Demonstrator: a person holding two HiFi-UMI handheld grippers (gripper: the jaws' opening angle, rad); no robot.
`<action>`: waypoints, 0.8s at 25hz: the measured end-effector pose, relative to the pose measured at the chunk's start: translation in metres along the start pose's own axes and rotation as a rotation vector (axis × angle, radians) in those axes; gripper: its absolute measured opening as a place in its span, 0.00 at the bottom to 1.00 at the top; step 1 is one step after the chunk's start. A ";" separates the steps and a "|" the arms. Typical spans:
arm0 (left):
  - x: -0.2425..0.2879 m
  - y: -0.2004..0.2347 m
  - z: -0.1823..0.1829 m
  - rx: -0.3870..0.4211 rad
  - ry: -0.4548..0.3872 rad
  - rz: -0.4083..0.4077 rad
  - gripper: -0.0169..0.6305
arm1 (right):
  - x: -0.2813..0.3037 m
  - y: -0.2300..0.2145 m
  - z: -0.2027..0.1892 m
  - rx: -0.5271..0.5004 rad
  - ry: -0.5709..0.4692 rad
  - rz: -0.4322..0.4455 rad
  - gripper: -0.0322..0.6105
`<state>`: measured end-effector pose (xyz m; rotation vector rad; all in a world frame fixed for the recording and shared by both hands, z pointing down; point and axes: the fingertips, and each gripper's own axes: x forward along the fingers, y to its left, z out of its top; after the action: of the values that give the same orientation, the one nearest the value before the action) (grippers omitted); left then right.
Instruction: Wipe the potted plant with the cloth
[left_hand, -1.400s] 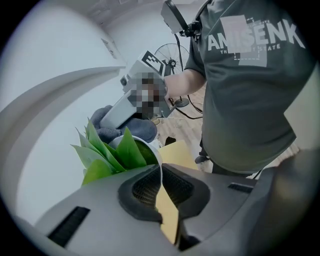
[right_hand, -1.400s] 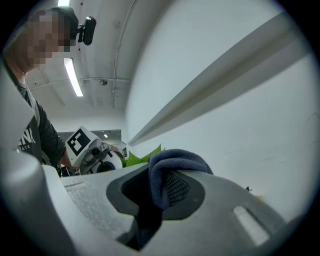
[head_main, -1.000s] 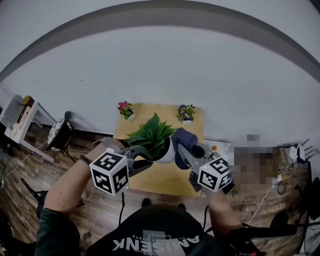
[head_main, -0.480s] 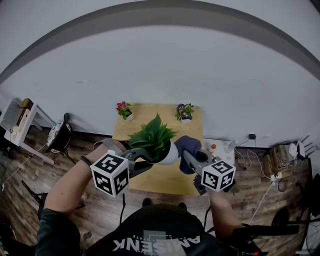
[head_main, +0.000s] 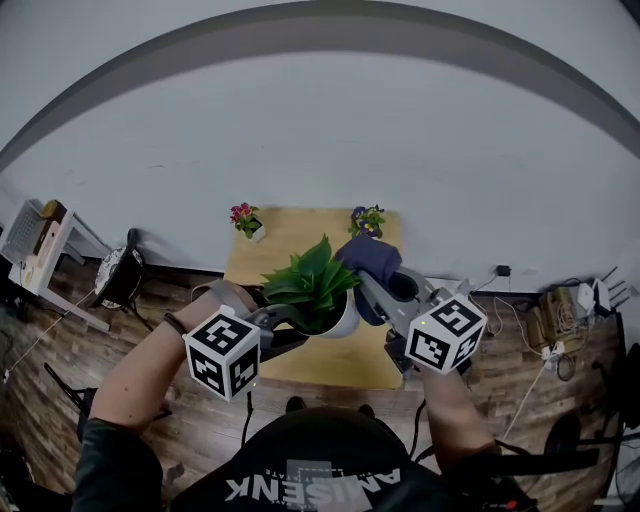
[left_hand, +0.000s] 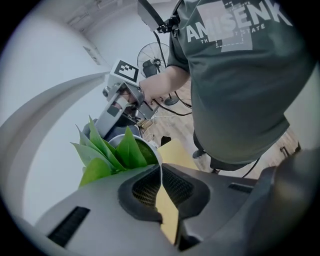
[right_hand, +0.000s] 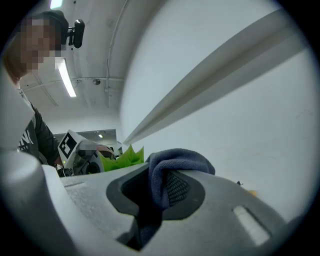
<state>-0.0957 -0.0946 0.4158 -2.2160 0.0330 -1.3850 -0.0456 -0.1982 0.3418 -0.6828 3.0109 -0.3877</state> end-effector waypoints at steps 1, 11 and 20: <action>-0.001 0.000 0.000 0.002 0.000 0.004 0.04 | 0.004 0.005 0.004 -0.008 -0.002 0.012 0.13; -0.009 0.004 0.002 0.008 -0.002 0.063 0.04 | 0.010 0.009 0.001 0.038 -0.007 0.019 0.13; -0.007 0.004 -0.001 0.011 0.007 0.054 0.04 | 0.007 -0.015 -0.050 0.149 0.061 -0.033 0.13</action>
<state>-0.0991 -0.0966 0.4082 -2.1855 0.0873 -1.3605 -0.0493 -0.2026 0.3945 -0.7223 2.9905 -0.6374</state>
